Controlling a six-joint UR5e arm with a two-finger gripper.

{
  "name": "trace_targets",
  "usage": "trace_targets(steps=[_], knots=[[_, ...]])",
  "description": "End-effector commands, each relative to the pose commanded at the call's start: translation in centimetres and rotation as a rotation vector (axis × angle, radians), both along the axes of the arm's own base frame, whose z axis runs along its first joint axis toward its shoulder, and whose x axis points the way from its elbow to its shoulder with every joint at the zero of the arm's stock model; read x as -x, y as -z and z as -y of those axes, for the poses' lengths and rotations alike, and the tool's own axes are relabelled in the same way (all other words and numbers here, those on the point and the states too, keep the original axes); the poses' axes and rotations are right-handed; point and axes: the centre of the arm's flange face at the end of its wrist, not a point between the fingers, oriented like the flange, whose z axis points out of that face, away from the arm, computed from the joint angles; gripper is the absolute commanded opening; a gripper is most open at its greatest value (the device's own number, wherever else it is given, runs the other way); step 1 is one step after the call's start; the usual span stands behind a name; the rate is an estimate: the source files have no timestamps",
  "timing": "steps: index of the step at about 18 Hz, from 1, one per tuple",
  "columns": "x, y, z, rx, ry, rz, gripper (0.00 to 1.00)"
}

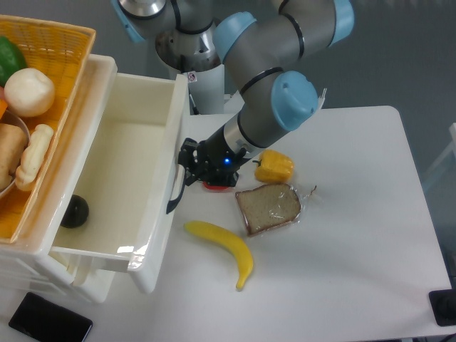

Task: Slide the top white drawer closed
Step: 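Push the drawer front into the cabinet with the gripper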

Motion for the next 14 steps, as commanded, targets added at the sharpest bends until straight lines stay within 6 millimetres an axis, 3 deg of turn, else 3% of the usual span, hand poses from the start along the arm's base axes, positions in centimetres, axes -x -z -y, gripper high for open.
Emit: trace_targets(steps=[10, 14], knots=[[-4.8, 0.0, -2.9, 0.038, 0.035, 0.014, 0.00], [-5.2, 0.3, -3.2, 0.039, 0.044, 0.015, 0.00]])
